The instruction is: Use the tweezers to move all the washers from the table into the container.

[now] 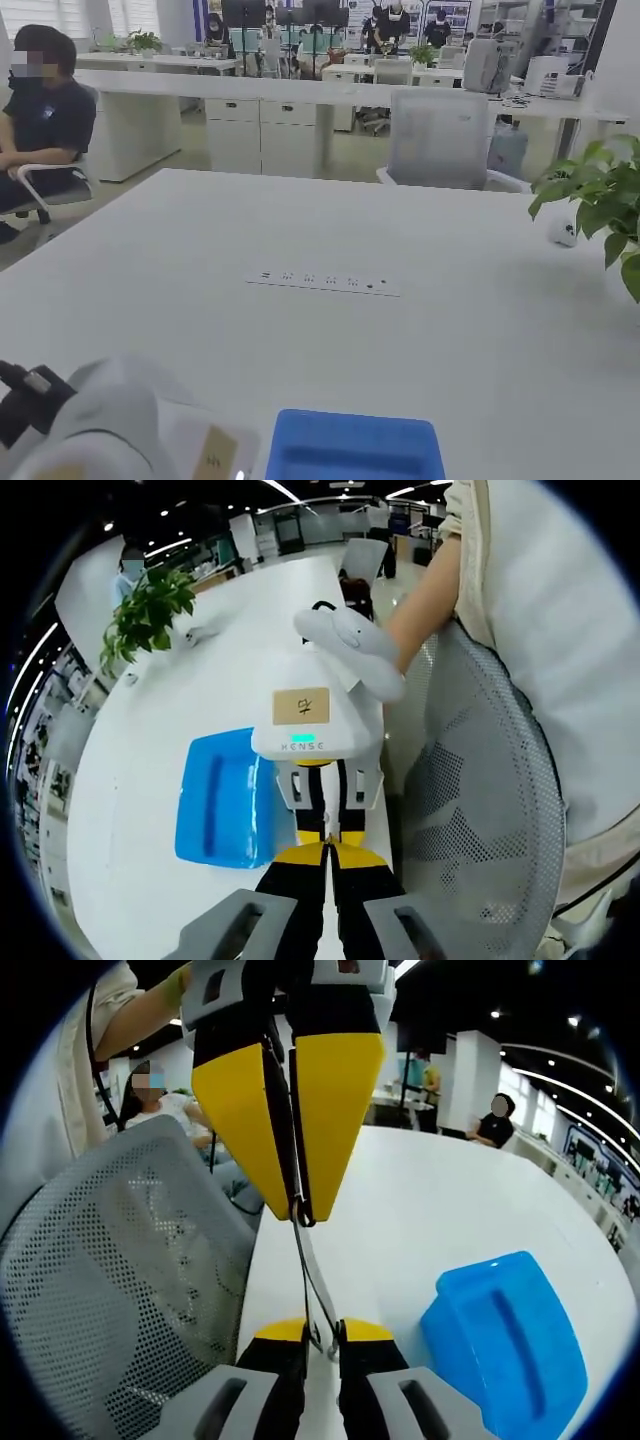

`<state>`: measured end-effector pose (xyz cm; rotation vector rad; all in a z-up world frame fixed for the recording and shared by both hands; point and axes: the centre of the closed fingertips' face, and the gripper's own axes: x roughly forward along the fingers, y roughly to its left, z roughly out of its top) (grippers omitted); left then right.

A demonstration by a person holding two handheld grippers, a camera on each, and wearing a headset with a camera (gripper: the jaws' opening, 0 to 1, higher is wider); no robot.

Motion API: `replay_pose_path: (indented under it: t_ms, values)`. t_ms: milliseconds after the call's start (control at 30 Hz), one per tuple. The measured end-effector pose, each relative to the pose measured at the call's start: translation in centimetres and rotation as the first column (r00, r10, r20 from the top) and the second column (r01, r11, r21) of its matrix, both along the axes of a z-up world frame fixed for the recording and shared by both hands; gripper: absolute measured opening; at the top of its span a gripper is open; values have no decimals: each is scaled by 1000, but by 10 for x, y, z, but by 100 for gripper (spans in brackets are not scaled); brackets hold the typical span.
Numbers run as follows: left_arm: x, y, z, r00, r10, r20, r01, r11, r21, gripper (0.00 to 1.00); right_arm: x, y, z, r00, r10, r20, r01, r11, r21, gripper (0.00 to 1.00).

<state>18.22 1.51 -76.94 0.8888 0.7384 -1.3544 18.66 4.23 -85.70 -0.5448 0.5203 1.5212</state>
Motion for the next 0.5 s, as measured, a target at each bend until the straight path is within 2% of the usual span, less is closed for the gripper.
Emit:
replay_pose_path:
  t_ms: [100, 200, 300, 400, 500]
  values:
    - [1, 1, -1, 1000, 8, -3, -8, 1000, 2, 0, -1, 1, 3, 1000, -4, -5, 4, 1000, 8, 8]
    - [2, 2, -1, 1000, 10, -2, -10, 1000, 5, 0, -2, 5, 18, 1000, -5, 3, 5, 999, 46, 11]
    - [4, 2, -1, 1000, 14, 4, -14, 1000, 6, 0, -2, 6, 27, 1000, -9, 14, 8, 998, 60, 10]
    - [4, 1, -2, 1000, 17, -3, -17, 1000, 3, 0, 1, 5, 24, 1000, -16, 23, 15, 999, 45, 4]
    - [7, 1, -4, 1000, 23, 19, -23, 1000, -1, 0, 2, 4, 21, 1000, -19, 10, 19, 999, 40, 3]
